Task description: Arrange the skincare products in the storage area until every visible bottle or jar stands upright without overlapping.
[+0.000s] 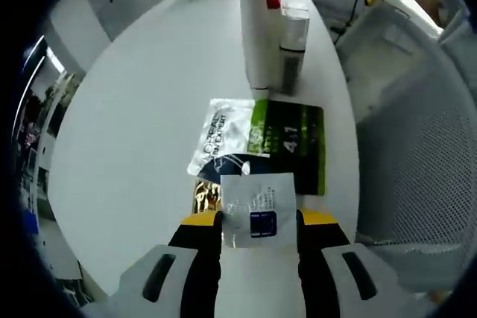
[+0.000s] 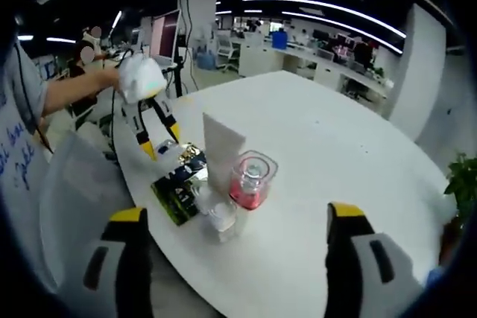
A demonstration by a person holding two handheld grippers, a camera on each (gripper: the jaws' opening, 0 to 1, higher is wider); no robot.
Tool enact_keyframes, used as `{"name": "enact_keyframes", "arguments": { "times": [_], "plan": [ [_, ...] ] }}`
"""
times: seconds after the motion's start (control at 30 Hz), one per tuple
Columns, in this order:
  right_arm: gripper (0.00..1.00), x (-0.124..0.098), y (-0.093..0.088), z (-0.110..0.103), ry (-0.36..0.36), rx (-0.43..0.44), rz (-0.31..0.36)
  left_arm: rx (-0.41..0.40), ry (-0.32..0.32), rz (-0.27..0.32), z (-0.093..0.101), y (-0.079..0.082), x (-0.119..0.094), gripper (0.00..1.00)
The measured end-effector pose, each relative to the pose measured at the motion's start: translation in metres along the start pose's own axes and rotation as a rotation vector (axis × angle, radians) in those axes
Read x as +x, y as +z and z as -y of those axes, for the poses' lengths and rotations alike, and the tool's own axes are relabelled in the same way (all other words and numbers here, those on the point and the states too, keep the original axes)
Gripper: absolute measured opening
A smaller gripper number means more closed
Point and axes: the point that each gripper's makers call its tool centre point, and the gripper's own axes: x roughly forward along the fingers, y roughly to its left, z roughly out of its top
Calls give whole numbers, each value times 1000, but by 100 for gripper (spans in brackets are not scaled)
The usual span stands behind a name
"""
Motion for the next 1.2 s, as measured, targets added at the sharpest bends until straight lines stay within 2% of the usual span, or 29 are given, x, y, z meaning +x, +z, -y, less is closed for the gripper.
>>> {"name": "enact_keyframes", "arguments": {
  "times": [0.07,0.4,0.6,1.03,1.2],
  "plan": [
    [100,0,-2,-3,11,6,-8,-4,-4,-30,2,-6,2,37],
    [100,-1,0,-4,15,-3,0,29,-58,-85,16,-23,12,37],
    [100,-1,-2,-4,14,-7,-6,64,-74,-97,21,-25,16,37],
    [100,-3,-4,-4,9,-17,-14,65,-79,-102,24,-30,26,37],
    [100,-2,-4,-5,14,-24,-17,58,-83,-89,26,-27,29,37]
  ]
}}
